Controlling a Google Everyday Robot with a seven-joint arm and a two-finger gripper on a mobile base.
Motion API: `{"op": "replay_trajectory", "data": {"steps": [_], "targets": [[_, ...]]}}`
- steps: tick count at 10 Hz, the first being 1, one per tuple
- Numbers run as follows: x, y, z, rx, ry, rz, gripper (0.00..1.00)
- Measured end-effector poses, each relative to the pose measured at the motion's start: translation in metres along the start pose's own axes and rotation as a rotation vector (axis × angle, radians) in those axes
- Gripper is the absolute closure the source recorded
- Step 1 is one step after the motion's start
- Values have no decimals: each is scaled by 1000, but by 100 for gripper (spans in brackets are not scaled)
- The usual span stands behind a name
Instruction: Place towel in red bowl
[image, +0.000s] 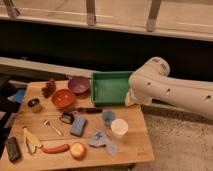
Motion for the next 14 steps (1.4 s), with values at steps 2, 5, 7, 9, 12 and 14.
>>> {"op": "replay_trajectory", "data": {"steps": [2,5,7,9,12,14], "targets": [[16,27,5,-29,36,-84,35],[30,67,19,-72,104,-204,35],[39,97,27,-109,173,-300,35],[52,116,26,-151,218,-385,35],[59,121,21,-178,221,-430,35],[59,123,21,-179,221,-433,35]]}}
